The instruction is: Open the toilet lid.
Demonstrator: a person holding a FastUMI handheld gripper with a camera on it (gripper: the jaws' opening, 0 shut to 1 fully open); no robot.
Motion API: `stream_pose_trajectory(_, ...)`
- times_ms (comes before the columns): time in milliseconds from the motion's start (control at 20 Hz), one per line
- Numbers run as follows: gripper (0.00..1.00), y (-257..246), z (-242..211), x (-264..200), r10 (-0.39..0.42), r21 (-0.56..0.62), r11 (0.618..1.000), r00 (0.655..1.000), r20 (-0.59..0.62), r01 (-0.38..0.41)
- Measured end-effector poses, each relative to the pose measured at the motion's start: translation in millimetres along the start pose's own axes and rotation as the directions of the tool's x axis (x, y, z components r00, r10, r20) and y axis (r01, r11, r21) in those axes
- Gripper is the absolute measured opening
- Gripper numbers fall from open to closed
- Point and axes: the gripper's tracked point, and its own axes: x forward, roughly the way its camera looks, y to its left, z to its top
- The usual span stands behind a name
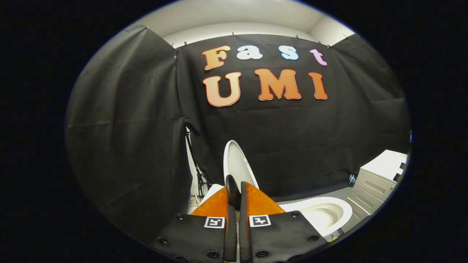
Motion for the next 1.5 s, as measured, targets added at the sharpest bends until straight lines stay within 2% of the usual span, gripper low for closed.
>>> stream_pose_trajectory(250, 0.11, 14.9, -4.6, 3.6, 0.013, -0.019, 1.000, 1.000, -0.014, -0.013)
stream_pose_trajectory(500, 0.11, -2.5, 1.6, 3.7, -0.020, -0.035, 0.999, 1.000, 0.000, 0.020)
stream_pose_trajectory(650, 0.16, -3.3, 2.8, 6.2, -0.008, -0.021, 1.000, 1.000, -0.003, 0.008)
stream_pose_trajectory(750, 0.28, 2.2, 5.3, 7.3, 0.023, -0.008, 1.000, 1.000, -0.006, -0.023)
stream_pose_trajectory(900, 0.47, -1.3, 31.7, 3.6, 0.024, -0.023, 0.999, 0.999, 0.038, -0.023)
stream_pose_trajectory(1200, 0.99, -28.4, 92.9, -4.1, 0.009, 0.033, 0.999, 0.991, 0.134, -0.013)
stream_pose_trajectory(1500, 0.98, -79.4, 154.4, -13.1, -0.016, 0.065, 0.998, 0.984, 0.179, 0.004)
